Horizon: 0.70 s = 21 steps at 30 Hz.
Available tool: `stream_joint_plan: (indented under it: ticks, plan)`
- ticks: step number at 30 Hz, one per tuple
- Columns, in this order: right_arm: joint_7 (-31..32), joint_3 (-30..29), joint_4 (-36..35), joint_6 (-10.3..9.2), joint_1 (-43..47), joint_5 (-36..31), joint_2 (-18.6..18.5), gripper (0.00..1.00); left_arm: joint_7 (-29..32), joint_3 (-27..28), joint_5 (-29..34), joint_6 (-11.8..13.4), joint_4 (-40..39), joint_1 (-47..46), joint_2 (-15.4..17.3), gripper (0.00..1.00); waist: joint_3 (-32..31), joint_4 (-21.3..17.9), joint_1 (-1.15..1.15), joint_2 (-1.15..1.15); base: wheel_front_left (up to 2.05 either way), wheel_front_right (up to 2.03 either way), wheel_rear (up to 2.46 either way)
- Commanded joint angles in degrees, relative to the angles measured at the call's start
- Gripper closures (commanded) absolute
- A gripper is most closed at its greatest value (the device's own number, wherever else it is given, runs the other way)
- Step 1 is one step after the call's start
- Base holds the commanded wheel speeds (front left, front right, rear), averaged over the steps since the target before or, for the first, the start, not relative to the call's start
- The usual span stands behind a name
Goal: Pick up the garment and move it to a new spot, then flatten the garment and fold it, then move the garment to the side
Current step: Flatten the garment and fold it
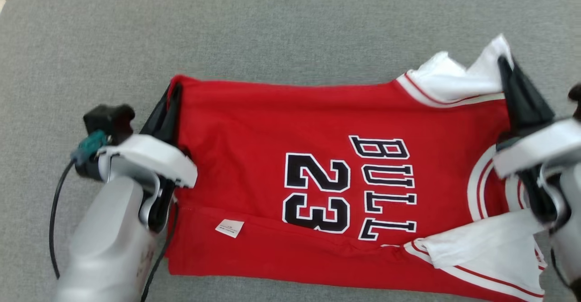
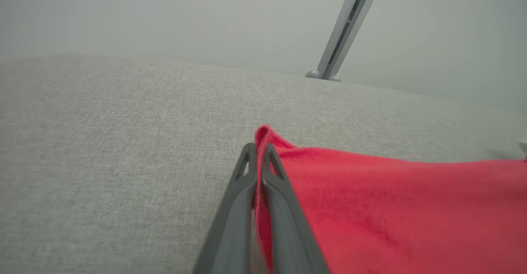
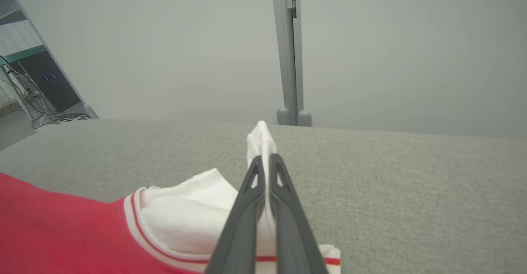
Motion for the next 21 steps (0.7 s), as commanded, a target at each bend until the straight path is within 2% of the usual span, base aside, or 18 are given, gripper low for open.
stream_joint_plan:
  ticks: [1,6,12,17,21]
  plan:
    - [-0.7,-0.7,-2.3,-0.08,3.9,-1.4,0.3,1.0,-0.2,0.8,0.3,0.7,-2.2,3.1,1.0,1.0,-1.1,-1.0,0.0,0.0,0.0,0.0,0.0]
    - [-1.3,-4.7,-10.7,-0.08,16.5,-2.9,2.9,1.0,0.0,1.8,-0.3,1.9,-10.5,12.5,2.7,1.0,-3.2,-2.4,0.0,0.0,0.0,0.0,0.0]
    - [0.2,-8.4,-18.5,-0.06,27.7,-3.6,5.5,1.0,3.8,2.0,-2.0,3.5,-19.6,21.9,4.8,1.0,-4.6,-3.6,0.0,0.0,0.0,0.0,0.0]
    - [1.7,-10.6,-21.7,-0.06,33.4,-4.3,6.7,1.0,7.1,2.2,-2.5,5.9,-26.8,27.2,6.5,1.0,-5.4,-4.3,0.0,0.0,0.0,0.0,0.0]
    - [2.9,-10.1,-22.7,-0.06,36.8,-4.9,7.5,1.0,9.7,2.4,-3.2,7.7,-31.2,31.6,7.6,1.0,-6.1,-4.7,0.0,0.0,0.0,0.0,0.0]
